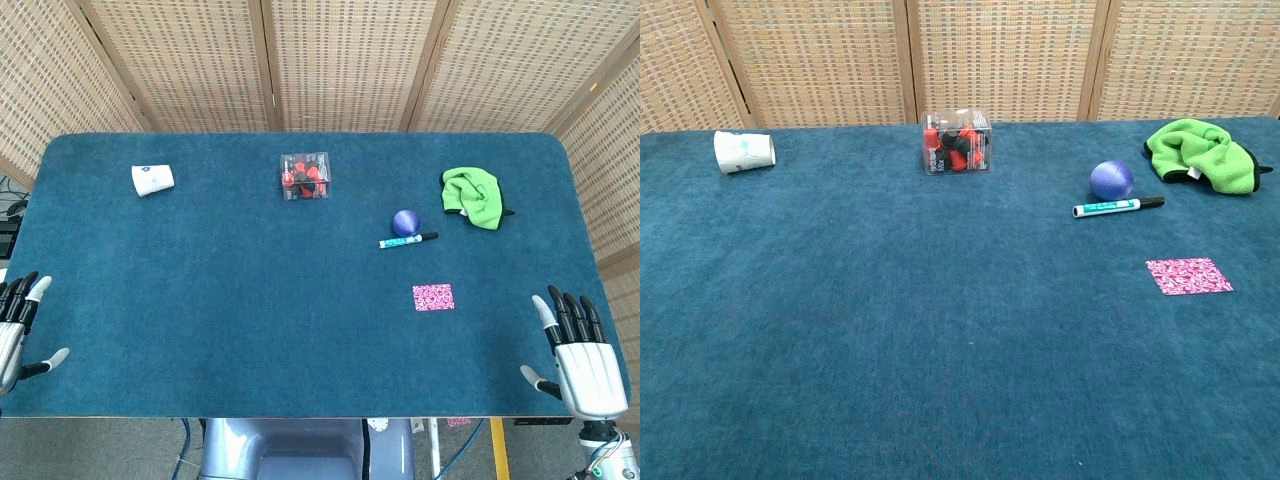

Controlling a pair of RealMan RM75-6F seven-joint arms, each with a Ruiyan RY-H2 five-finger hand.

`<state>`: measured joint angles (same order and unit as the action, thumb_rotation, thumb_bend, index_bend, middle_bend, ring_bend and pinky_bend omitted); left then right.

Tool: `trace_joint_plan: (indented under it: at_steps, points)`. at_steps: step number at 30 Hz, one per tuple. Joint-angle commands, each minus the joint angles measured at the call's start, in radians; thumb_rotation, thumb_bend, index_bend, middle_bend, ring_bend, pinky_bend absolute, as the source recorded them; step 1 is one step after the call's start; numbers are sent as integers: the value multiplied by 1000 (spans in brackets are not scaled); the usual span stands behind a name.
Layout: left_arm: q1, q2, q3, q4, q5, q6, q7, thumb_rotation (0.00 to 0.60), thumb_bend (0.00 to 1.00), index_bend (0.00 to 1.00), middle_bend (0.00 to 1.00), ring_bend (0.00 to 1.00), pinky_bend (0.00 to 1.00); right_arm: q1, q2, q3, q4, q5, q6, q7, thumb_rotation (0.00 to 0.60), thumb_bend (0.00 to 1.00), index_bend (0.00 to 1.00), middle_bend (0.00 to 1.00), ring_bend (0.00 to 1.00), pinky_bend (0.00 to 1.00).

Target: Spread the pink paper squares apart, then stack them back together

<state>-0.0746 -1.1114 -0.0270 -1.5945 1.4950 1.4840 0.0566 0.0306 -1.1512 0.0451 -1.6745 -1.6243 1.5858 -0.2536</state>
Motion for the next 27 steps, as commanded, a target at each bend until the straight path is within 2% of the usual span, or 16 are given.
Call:
trace_joint_plan:
  at_steps: [1, 11, 13, 14, 16, 17, 19, 21, 22, 27]
  points:
    - [0, 0, 0, -1, -1, -1, 1, 600, 0, 0, 0, 0, 0, 1, 3, 1, -2, 2, -2, 2, 600, 0, 0, 0, 0, 0]
    - [-4, 0, -5, -4, -10, -9, 0, 600, 0, 0, 0, 0, 0, 42, 11, -8, -5, 33, -106, 33, 600, 0, 0, 0, 0, 0]
    - [-3, 1, -4, -7, -8, -8, -5, 600, 0, 0, 0, 0, 0, 70, 9, -9, 16, 33, -156, 55, 600, 39, 0, 0, 0, 0]
    - [-3, 1, -4, -6, -6, -6, -4, 600, 0, 0, 0, 0, 0, 82, 10, -10, 22, 36, -178, 62, 600, 100, 0, 0, 0, 0]
    - [-3, 0, -3, -4, -4, -4, 0, 600, 0, 0, 0, 0, 0, 113, 10, -9, 35, 45, -235, 86, 600, 368, 9, 0, 0, 0]
    - [-3, -1, -3, -6, -5, -5, 1, 600, 0, 0, 0, 0, 0, 134, 10, -8, 42, 50, -271, 105, 600, 554, 26, 2, 0, 0]
    - [-3, -1, -4, -10, -8, -6, 9, 600, 0, 0, 0, 0, 0, 203, 7, -4, 62, 80, -403, 189, 600, 838, 66, 13, 0, 0]
    - [-3, -2, -5, -12, -12, -7, 14, 600, 0, 0, 0, 0, 0, 252, 3, 8, 87, 111, -490, 242, 600, 966, 87, 27, 0, 0]
    - [-4, -2, -5, -14, -13, -8, 15, 600, 0, 0, 0, 0, 0, 269, -3, 14, 99, 124, -518, 254, 600, 995, 94, 34, 0, 0]
    - [-5, 0, -6, -18, -22, -15, 21, 600, 0, 0, 0, 0, 0, 329, -55, 37, 154, 189, -598, 213, 600, 1000, 101, 48, 0, 0]
